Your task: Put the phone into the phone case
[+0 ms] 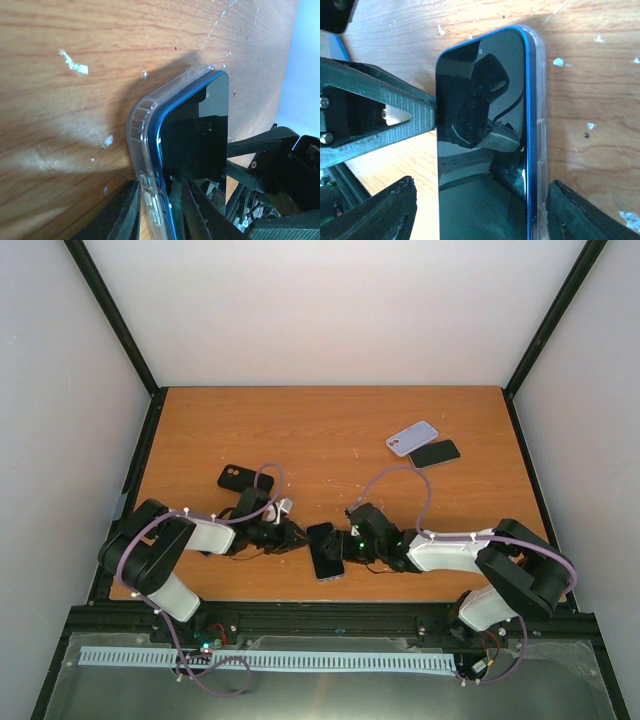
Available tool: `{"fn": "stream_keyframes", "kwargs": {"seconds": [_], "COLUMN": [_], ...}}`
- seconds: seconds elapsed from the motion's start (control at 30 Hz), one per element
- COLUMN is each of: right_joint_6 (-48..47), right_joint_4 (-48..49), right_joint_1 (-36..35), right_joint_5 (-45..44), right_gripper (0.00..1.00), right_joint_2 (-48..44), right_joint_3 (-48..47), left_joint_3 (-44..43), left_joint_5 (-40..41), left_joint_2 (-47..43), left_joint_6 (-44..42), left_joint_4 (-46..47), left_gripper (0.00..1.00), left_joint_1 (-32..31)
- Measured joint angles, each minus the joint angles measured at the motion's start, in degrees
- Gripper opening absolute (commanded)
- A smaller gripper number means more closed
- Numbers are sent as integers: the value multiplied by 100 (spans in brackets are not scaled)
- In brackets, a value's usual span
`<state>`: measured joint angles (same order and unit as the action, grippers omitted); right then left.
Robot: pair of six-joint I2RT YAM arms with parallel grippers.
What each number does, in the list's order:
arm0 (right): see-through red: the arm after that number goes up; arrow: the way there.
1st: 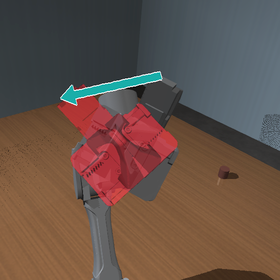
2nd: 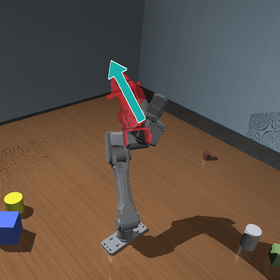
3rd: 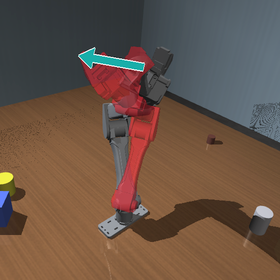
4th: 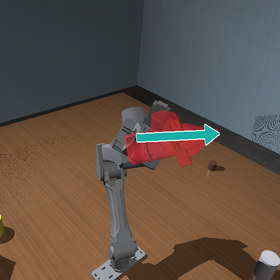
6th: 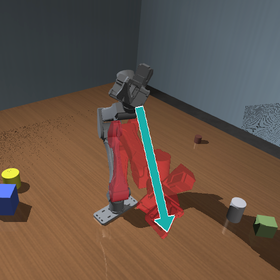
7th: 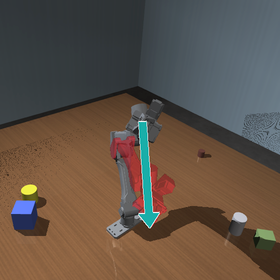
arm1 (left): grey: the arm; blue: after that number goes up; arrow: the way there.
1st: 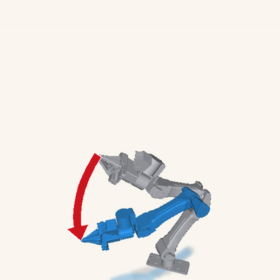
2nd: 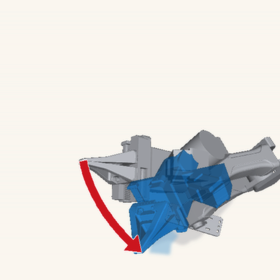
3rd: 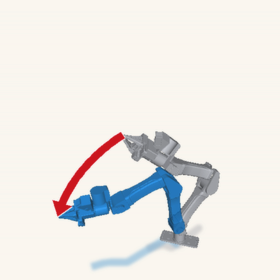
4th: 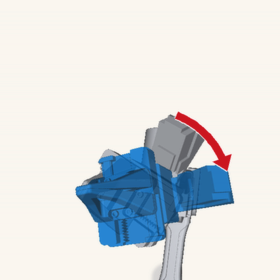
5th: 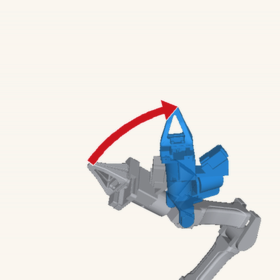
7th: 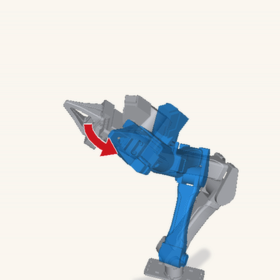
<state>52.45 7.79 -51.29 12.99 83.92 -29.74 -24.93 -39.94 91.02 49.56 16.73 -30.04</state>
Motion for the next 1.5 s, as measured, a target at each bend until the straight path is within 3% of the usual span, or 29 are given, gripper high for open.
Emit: {"fn": "stream_keyframes", "kwargs": {"seconds": [0.33, 0.47, 0.67, 0.73, 0.97, 1.23, 1.5], "right_joint_6": [293, 380, 389, 422, 496, 732, 872], "right_joint_4": [448, 435, 31, -116, 122, 1054, 1305], "right_joint_1": [120, 122, 122, 122, 120, 120, 177], "right_joint_5": [463, 476, 107, 20, 76, 385, 535], "right_gripper": [70, 69, 49, 47, 55, 61, 63], "right_joint_2": [-129, -203, -251, -249, 22, 415, 501], "right_joint_3": [50, 50, 4, 9, 188, 184, 184], "left_joint_3": [44, 103, 264, 317, 433, 614, 734], "left_joint_5": [28, 37, -37, -76, -160, -249, -129], "left_joint_2": [0, -37, -234, -299, -407, -229, -291], "left_joint_6": [11, 13, 50, 72, 116, 286, 354], "left_joint_4": [44, 109, 144, 149, 173, 636, 723], "left_gripper": [22, 27, 38, 39, 38, 25, 22], "left_joint_1": [-2, -2, -22, -24, -24, 0, 11]}}
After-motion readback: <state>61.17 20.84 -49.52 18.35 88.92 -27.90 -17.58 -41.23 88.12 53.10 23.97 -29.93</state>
